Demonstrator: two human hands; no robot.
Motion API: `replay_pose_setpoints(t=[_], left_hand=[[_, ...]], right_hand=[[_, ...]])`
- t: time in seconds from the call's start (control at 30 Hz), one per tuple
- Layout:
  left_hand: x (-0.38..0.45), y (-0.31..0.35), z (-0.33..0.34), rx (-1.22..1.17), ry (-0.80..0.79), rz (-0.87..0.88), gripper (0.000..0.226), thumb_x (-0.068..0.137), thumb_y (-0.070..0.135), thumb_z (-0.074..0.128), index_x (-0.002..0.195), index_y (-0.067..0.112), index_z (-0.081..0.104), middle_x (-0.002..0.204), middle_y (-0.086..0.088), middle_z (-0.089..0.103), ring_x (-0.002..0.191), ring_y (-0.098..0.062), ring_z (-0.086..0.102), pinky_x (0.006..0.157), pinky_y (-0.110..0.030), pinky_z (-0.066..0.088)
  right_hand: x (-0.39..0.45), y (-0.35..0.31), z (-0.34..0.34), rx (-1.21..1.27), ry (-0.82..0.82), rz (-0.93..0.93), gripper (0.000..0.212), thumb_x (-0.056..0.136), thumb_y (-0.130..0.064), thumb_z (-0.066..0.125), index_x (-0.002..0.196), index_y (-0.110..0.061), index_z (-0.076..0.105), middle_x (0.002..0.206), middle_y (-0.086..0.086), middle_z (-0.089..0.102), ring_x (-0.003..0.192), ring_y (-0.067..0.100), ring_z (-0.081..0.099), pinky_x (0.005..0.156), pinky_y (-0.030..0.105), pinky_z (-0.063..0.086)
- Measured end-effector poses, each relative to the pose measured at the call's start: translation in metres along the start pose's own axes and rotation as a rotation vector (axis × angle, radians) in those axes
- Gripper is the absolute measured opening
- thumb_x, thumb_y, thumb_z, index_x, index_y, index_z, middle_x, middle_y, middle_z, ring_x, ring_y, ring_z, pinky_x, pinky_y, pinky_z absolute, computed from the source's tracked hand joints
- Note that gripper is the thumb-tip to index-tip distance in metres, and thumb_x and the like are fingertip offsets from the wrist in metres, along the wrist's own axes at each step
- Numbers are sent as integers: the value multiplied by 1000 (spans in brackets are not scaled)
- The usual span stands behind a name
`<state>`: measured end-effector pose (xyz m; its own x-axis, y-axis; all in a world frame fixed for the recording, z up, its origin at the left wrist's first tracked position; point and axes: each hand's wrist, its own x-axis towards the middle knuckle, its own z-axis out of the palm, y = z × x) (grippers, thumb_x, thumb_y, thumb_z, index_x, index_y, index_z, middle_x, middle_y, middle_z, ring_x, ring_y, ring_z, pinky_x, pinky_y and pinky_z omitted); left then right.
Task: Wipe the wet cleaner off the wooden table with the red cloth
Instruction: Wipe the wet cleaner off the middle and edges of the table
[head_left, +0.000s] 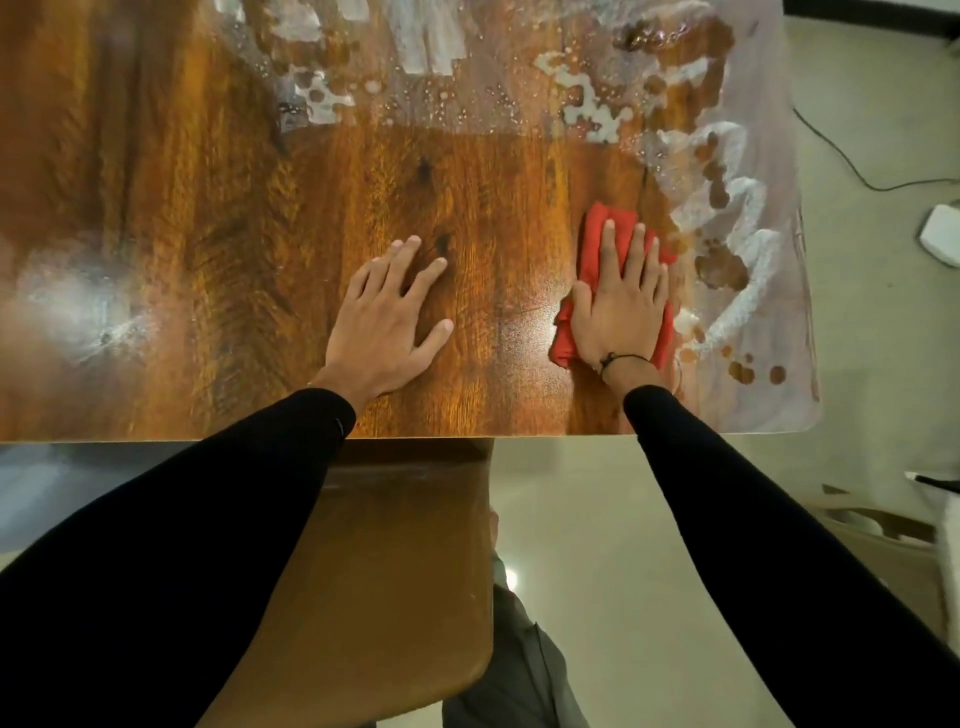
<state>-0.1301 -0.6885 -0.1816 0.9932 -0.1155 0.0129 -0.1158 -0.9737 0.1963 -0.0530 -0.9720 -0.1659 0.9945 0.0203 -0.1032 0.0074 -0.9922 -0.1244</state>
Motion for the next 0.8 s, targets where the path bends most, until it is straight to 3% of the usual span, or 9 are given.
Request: replay_pose_setpoints(t=[0.13,0.27,0.47,0.63,0.8], left_hand=[[-1,-2,-3,17,-15,-13,73,108,69,34,168,28,34,179,-10,22,167,-31,23,133,-51,20],[0,1,-8,21,-41,-22,74,107,70,36,168,28,34,180,-10,22,167,-31,22,132,-52,20],[1,3,-13,-7,-36,-15,77,106,69,36,168,24,37,179,-14,23,166,-36,24,132,-57,23],[1,6,-15,-15,-54,-12,80,104,69,37,168,21,38,179,-16,24,165,-38,25,131,-58,23],[3,9,-12,33,-81,-9,79,105,68,40,167,20,38,178,-16,25,165,-38,26,130,-57,24]], right_hand=[[-38,-30,9,-15,-33,-311,80,109,-48,38,179,-27,6,186,13,4,173,35,4,139,52,1],[-82,11,11,-5,-61,-494,82,107,-44,44,179,-30,10,187,7,2,174,29,0,141,50,2],[-51,83,-6,-14,-55,-194,86,101,-38,43,179,-29,9,187,7,4,174,27,1,139,59,11],[13,74,-21,7,-5,60,83,102,-44,34,179,-25,11,186,13,8,173,36,7,139,58,9],[31,16,-6,-14,13,-137,82,104,-46,34,179,-24,10,186,16,8,173,37,7,140,58,9]])
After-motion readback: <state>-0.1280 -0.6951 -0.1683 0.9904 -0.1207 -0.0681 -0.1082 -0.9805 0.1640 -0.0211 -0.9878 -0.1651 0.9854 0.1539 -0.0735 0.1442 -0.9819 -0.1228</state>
